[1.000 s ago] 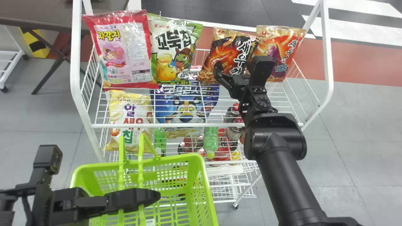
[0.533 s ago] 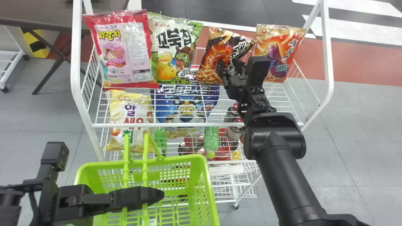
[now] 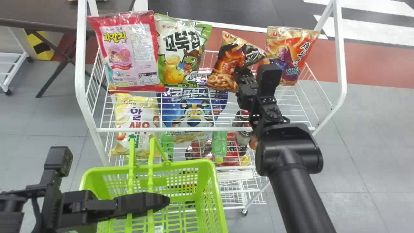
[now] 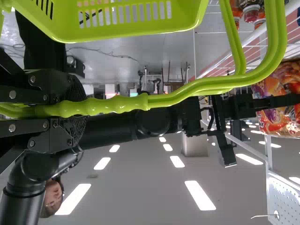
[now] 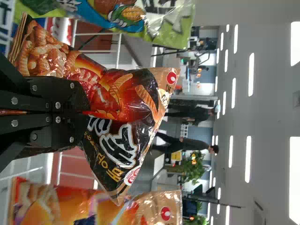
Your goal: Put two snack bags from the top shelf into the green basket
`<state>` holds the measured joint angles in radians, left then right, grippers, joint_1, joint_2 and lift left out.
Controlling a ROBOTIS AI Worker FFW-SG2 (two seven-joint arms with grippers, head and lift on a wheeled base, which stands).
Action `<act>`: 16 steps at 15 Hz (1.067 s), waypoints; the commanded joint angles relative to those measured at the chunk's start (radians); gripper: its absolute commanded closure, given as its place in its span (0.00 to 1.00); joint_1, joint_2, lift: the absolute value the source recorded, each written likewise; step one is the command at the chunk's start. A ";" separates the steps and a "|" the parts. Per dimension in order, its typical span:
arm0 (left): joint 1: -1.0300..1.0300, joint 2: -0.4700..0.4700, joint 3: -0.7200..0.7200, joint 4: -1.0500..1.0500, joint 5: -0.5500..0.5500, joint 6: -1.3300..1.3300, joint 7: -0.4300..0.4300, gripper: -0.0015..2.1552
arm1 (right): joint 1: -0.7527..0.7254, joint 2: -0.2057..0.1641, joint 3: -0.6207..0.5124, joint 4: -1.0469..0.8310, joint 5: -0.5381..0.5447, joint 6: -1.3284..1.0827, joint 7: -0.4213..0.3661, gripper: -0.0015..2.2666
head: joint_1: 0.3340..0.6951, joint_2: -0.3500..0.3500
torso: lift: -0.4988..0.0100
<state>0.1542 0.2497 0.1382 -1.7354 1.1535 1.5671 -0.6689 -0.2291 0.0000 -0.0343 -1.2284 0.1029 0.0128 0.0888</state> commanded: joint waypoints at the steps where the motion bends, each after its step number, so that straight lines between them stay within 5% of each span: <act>1: -0.001 0.000 0.000 0.005 0.000 0.004 -0.001 0.99 | 0.086 0.001 -0.006 -0.174 0.009 0.109 -0.009 0.99 | 1.00 0.22 | 0.98; 7: -0.001 0.000 -0.005 0.007 0.000 0.004 -0.001 0.99 | 0.281 0.001 0.010 -0.573 -0.023 0.330 0.026 0.99 | 1.00 0.19 | 0.98; 16: -0.002 0.002 0.008 0.004 0.011 0.004 0.000 0.99 | 0.502 0.001 0.149 -1.071 -0.057 1.033 0.055 0.99 | 1.00 0.23 | 0.98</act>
<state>0.1519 0.2515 0.1414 -1.7304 1.1617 1.5670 -0.6690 0.2519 0.0000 0.0769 -2.2537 0.0465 0.9570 0.1437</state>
